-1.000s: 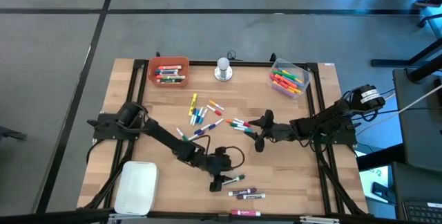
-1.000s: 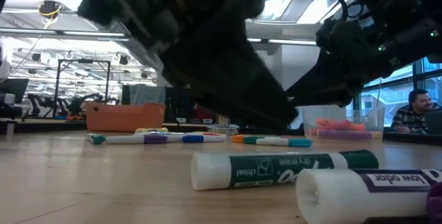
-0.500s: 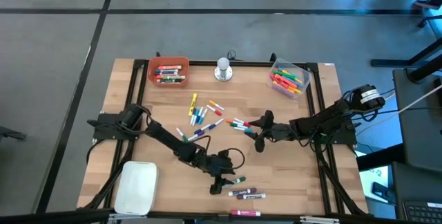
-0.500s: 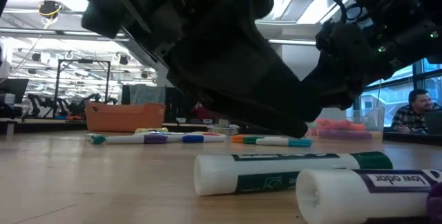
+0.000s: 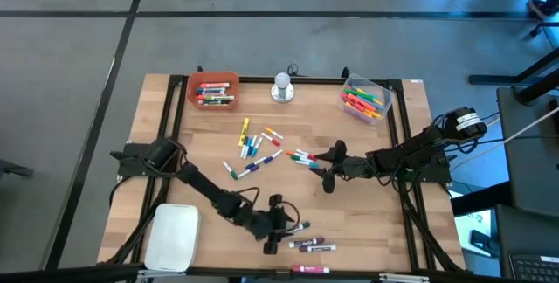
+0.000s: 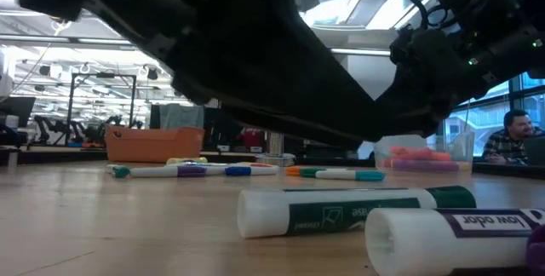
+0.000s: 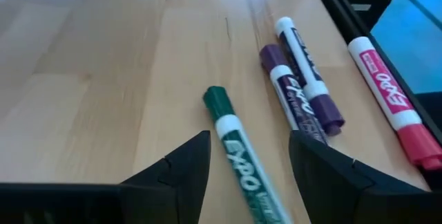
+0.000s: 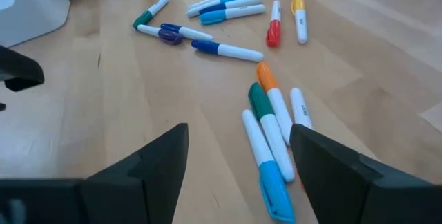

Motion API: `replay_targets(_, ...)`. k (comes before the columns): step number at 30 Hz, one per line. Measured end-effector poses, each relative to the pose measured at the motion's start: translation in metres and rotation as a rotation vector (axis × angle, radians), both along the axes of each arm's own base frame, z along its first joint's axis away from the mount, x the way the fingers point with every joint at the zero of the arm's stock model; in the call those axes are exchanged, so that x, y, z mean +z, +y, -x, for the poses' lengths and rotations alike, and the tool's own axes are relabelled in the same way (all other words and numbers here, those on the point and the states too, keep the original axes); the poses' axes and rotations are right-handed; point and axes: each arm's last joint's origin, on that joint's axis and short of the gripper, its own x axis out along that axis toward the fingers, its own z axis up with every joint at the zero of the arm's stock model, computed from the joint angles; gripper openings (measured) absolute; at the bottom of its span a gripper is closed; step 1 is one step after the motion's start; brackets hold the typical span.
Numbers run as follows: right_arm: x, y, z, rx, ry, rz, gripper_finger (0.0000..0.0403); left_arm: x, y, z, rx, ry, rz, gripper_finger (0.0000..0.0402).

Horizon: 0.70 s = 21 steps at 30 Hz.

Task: Pick & Place Markers
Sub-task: Put the green marker pen into the orange bin

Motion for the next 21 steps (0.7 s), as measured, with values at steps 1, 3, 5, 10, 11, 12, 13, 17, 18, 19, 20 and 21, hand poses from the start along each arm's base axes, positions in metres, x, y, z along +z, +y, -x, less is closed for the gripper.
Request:
replay_targets(1,0.000,0.000,0.000,0.007,0.001,-0.004,0.0253,0.000,-0.002,0.001,0.004,-0.004,-0.008,0.0190)
replay_targets(3,0.000,0.001,0.000,0.022,0.003,-0.010,0.0253,-0.001,-0.007,0.005,0.010,0.001,-0.026,0.0189)
replay_targets(5,0.000,0.004,0.001,0.035,0.003,-0.010,0.0253,-0.005,-0.010,0.008,0.027,0.011,-0.051,0.0186)
replay_targets(10,0.000,0.013,0.003,0.065,-0.004,-0.010,0.0253,-0.029,-0.015,0.012,0.077,0.055,-0.042,0.0175)
replay_targets(11,0.001,0.015,0.003,0.069,-0.007,-0.010,0.0253,-0.033,-0.016,0.012,0.098,0.056,-0.037,0.0171)
replay_targets(12,0.001,0.016,0.004,0.070,-0.009,-0.009,0.0253,-0.035,-0.016,0.012,0.118,0.058,-0.023,0.0166)
replay_targets(13,0.001,0.017,0.004,0.071,-0.010,-0.007,0.0253,-0.038,-0.015,0.012,0.143,0.059,-0.012,0.0159)
replay_targets(17,0.001,0.021,0.005,0.082,-0.014,-0.008,0.0253,-0.045,-0.016,0.016,0.216,0.077,-0.028,0.0096)
replay_targets(18,0.001,0.022,0.006,0.086,-0.015,-0.009,0.0253,-0.044,-0.016,0.016,0.224,0.078,-0.036,0.0076)
replay_targets(19,0.001,0.023,0.006,0.088,-0.014,-0.009,0.0253,-0.043,-0.015,0.017,0.232,0.081,-0.048,0.0060)
replay_targets(20,0.001,0.023,0.006,0.090,-0.013,-0.009,0.0253,-0.044,-0.013,0.016,0.236,0.087,-0.067,0.0058)
replay_targets(21,0.001,0.024,0.007,0.095,-0.011,-0.008,0.0253,-0.042,-0.011,0.016,0.237,0.091,-0.077,0.0058)
